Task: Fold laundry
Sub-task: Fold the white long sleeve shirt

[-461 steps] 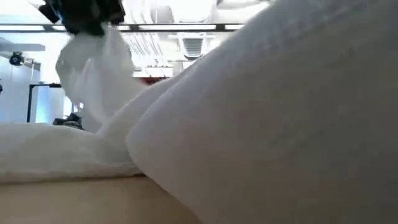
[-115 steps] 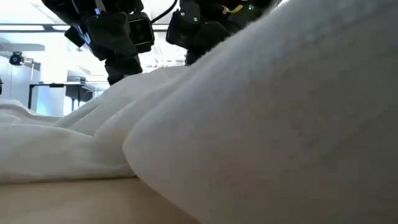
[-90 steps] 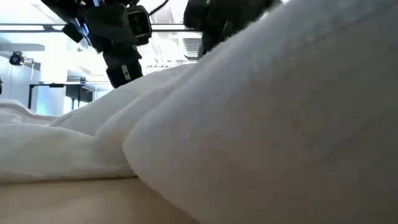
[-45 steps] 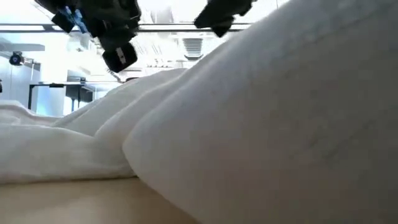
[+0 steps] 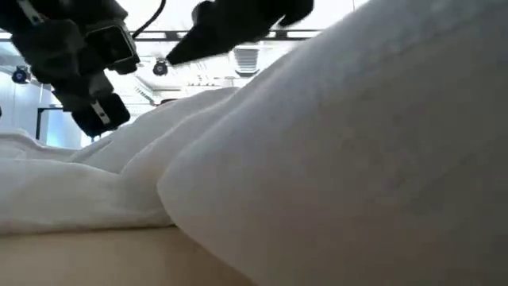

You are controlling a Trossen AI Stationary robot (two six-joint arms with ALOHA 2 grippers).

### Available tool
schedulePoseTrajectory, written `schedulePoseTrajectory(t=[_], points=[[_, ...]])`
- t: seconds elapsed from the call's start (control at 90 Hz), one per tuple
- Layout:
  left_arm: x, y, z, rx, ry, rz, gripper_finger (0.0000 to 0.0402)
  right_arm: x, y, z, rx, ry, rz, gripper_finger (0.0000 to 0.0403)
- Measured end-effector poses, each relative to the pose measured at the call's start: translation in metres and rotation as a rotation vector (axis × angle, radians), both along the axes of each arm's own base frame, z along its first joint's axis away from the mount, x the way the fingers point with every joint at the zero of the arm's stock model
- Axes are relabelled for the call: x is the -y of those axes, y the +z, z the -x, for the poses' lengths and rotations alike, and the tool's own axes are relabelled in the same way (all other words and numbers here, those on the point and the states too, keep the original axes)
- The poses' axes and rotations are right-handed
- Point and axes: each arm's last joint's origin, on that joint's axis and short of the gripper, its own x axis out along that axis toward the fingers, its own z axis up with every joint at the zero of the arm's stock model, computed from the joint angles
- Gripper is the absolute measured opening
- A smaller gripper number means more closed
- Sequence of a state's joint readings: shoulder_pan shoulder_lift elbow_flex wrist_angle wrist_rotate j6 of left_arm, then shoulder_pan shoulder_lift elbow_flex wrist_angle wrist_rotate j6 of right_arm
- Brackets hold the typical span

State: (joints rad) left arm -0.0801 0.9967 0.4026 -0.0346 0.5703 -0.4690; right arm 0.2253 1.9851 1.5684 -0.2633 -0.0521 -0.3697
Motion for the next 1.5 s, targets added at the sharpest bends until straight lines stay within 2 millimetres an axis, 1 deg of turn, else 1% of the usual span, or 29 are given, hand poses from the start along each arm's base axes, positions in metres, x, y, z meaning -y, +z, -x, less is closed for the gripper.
schedulePoseTrajectory(t=[0.089,0.2,0.256,0.322,0.411,0.489,0.567,0.7,0.778,0.967,1.122,1.222,1.367,1.5], points=[[0.001,-0.005,-0.002,-0.014,0.033,-0.052,0.0078,-0.002,-0.006,-0.013,0.005,-0.011,-0.010,0.0226],[0.001,-0.012,-0.004,-0.044,0.060,-0.080,0.0078,-0.006,-0.021,-0.028,-0.009,-0.008,-0.005,0.0209],[0.001,-0.012,-0.004,-0.041,0.036,-0.067,0.0078,-0.010,-0.029,-0.034,-0.033,-0.002,-0.001,0.0200],[0.003,-0.011,-0.001,-0.045,-0.018,-0.045,0.0078,-0.015,-0.031,-0.040,-0.033,0.019,0.015,0.0191],[0.003,-0.011,0.004,-0.081,-0.030,-0.037,0.0078,-0.021,-0.032,-0.045,-0.024,0.047,0.047,0.0186],[0.002,-0.010,0.008,-0.103,-0.021,-0.027,0.0078,-0.024,-0.040,-0.050,-0.032,0.029,0.102,0.0188],[0.002,-0.008,0.009,-0.097,-0.015,-0.017,0.0078,-0.025,-0.048,-0.050,-0.060,0.025,0.197,0.0193],[0.003,-0.004,0.011,-0.067,-0.024,-0.017,0.0078,-0.027,-0.044,-0.051,-0.024,0.081,0.279,0.0204],[0.003,-0.003,0.014,-0.071,-0.035,-0.029,0.0078,-0.026,-0.045,-0.051,-0.031,0.047,0.299,0.0208],[0.002,-0.004,0.017,-0.075,-0.057,-0.054,0.0078,-0.017,-0.046,-0.053,-0.045,-0.022,0.253,0.0199],[0.002,-0.005,0.018,-0.083,-0.061,-0.060,0.0078,-0.016,-0.047,-0.052,-0.053,-0.030,0.237,0.0181],[0.002,-0.005,0.018,-0.083,-0.066,-0.065,0.0078,-0.015,-0.046,-0.053,-0.067,-0.081,0.164,0.0170],[0.002,-0.006,0.019,-0.087,-0.071,-0.071,0.0078,-0.016,-0.040,-0.055,-0.071,-0.139,0.029,0.0154],[0.002,-0.007,0.019,-0.097,-0.070,-0.072,0.0078,-0.016,-0.042,-0.054,-0.108,-0.215,-0.060,0.0146]])
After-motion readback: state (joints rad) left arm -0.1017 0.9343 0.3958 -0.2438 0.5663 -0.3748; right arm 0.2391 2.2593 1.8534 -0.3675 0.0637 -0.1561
